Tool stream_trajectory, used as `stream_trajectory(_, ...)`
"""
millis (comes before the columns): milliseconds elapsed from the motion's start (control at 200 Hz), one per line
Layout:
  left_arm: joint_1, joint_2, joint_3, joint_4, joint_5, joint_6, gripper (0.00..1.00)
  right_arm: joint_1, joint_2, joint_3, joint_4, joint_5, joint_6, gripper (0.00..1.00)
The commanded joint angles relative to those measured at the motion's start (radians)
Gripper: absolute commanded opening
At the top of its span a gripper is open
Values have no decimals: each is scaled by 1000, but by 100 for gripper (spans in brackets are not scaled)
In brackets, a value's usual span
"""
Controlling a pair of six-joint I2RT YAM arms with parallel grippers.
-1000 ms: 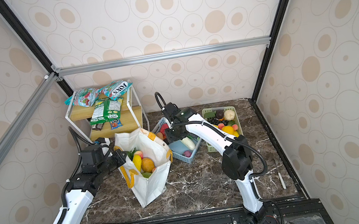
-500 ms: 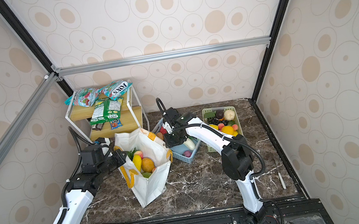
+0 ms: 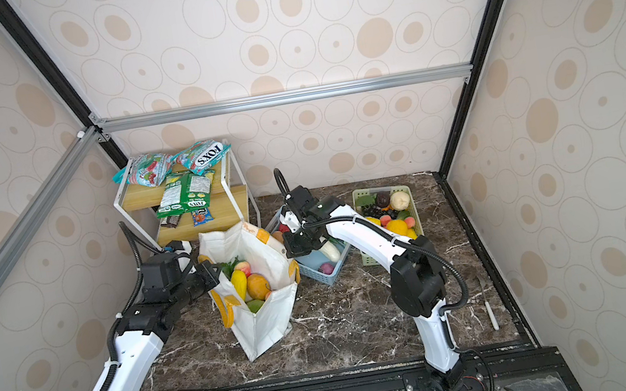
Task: Place the food into the grocery bag and tie it
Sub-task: 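Move the open right gripper past the blue basket toward the green fruit basket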
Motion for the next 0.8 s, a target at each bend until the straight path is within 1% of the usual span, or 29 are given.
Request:
stream_trajectory(0,8,-9,25,13,-51,-14,0,2,-76,29,11,-57,12,0)
stream_trajectory(140,9,-2,25,13,-62,-22,0,3,-97,35,18,-91,14,0)
stream_trajectory(225,10,9,27,3,-80,-25,0,3,-104,22,16,-80,18,0)
stream_trajectory(370,10,12,10,7,-81,-26,0,4,-128,-33,48,-58,40,0)
stream_trajectory(435,9,11,-3,8,-83,-24,0,3,-138,-55,68,-54,48,2)
stream_trajectory(585,10,6,-26,12,-80,-27,0,3,-134,-77,75,-32,49,9)
stream_trajectory(675,10,4,-29,12,-83,-27,0,1,-123,-73,61,-25,48,11)
stream_trajectory(795,9,0,-34,12,-88,-28,0,-7,-127,-70,50,-17,50,20)
